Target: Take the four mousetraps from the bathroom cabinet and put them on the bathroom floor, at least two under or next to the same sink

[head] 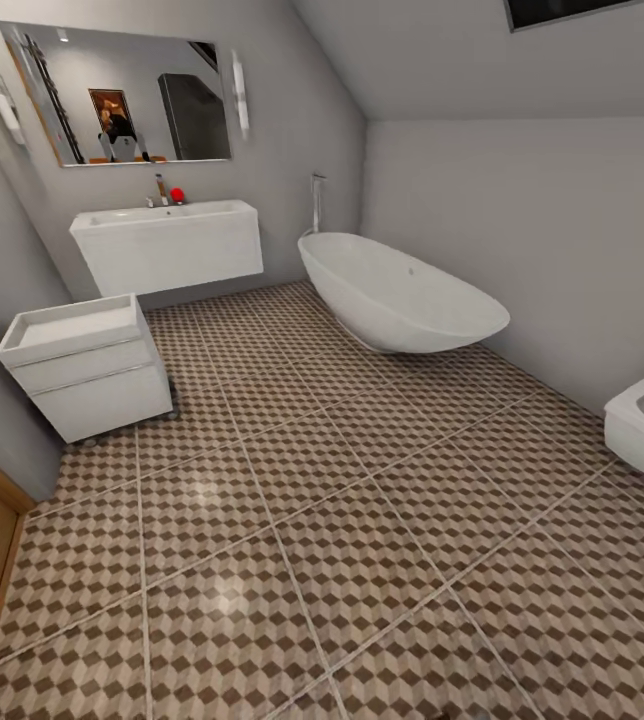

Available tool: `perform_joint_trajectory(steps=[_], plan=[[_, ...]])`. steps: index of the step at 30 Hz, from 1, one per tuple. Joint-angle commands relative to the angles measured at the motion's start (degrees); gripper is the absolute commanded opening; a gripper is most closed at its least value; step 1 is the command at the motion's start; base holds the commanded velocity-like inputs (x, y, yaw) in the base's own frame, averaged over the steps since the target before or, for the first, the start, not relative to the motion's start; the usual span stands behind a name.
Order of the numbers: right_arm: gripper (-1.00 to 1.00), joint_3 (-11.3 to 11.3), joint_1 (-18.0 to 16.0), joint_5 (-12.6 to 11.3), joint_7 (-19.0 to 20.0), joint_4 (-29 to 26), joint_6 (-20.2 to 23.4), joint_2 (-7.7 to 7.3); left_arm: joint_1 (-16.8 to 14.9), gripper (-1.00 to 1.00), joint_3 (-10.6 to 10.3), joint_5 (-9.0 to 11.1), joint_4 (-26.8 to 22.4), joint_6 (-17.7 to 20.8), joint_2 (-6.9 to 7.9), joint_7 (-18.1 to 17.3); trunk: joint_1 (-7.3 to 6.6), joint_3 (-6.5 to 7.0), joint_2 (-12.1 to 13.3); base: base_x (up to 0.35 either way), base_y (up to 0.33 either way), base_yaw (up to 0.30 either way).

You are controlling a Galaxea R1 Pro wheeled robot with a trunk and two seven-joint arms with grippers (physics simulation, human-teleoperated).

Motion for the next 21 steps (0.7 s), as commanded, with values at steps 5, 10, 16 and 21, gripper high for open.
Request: perform_joint_trajectory(steps=[5,10,16,21], plan=[[-1.0,0.0,0.0,0.6,-0.2,0.2,-0.4,-0.13,0.0,-1.0,-0.5,0.1,-0.1,0.0,0.04,0.4,0.0,-0.04,0.0,0.007,0.0,0.001],[-1.0,0.0,0.0,0.6,-0.2,0.2,-0.5,0.04,0.0,-1.0,-0.5,0.1,-0.1,0.0,0.11,0.4,0.0,-0.04,0.0,0.175,0.0,0.0],[-1.0,0.0,0.0,0.3,-0.2,0.1,-0.6,0.26,0.0,-1.0,-0.5,0.2,0.1,0.1,0.28,0.4,0.0,-0.04,0.0,0.316,0.0,0.0],[-1.0,0.0,0.0,0.3,-0.2,0.1,-0.6,0.3,0.0,-1.0,-0.5,0.2,0.1,0.1,0.3,0.4,0.0,-0.04,0.0,0.335,0.0,0.0]])
